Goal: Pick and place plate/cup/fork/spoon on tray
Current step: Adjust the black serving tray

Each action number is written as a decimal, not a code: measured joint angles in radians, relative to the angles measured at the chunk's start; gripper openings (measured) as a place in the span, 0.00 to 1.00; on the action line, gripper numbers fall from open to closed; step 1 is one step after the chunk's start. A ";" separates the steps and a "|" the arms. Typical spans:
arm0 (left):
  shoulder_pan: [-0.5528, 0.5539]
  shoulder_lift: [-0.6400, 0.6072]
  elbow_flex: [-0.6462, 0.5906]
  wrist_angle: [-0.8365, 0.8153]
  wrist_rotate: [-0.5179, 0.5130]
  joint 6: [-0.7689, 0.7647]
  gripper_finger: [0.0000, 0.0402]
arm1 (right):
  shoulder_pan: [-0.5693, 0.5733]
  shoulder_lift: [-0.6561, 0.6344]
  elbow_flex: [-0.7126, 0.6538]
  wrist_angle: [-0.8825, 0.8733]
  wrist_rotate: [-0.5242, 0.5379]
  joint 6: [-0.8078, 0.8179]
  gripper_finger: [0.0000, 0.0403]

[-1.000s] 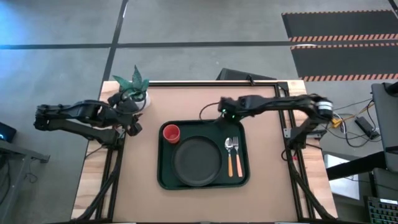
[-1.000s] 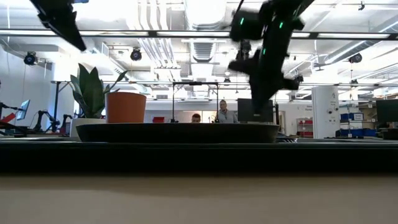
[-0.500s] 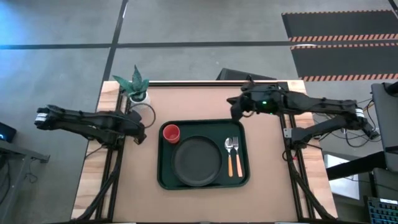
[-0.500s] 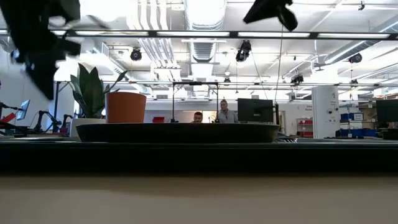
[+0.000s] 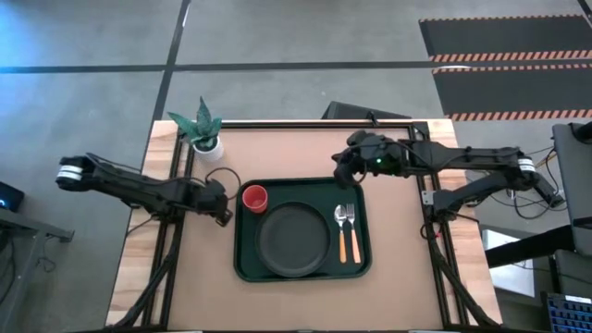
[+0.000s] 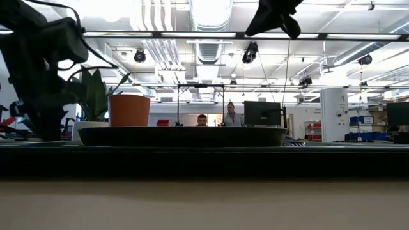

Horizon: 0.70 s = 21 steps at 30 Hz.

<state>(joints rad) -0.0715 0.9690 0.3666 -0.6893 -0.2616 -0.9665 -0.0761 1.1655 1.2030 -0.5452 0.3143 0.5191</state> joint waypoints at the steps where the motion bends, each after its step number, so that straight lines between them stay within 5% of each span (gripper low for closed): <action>1: 0.000 0.011 -0.009 0.023 0.007 0.000 0.00 | 0.000 0.009 0.000 0.001 0.000 0.000 0.02; 21: 0.000 0.016 -0.034 0.216 0.056 -0.049 0.00 | 0.000 0.068 -0.001 0.003 -0.007 -0.004 0.02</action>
<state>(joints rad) -0.0711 0.9847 0.3325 -0.4732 -0.2052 -1.0157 -0.0761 1.2332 1.2018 -0.5418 0.3069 0.5156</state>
